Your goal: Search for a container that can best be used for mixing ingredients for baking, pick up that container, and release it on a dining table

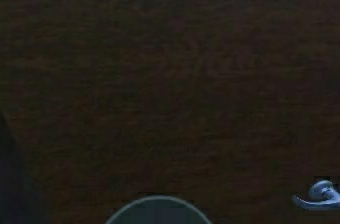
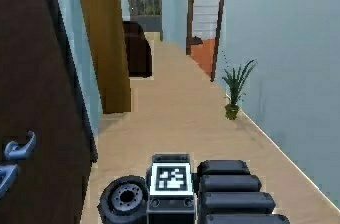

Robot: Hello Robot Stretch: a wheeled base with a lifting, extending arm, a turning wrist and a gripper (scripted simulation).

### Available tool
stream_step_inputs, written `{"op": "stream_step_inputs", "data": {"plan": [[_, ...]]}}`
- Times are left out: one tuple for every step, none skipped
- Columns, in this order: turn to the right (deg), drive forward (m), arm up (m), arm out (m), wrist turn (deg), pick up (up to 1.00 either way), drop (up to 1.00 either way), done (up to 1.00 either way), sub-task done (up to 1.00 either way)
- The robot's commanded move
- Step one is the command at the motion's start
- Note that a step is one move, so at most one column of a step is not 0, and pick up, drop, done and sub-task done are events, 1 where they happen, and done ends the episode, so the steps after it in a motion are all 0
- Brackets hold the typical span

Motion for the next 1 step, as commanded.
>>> {"op": "stream_step_inputs", "data": {"plan": [[-45.0, 0.00, 0.00, 0.00, 0.0, 0.00, 0.00, 0.00, 0.00]]}}
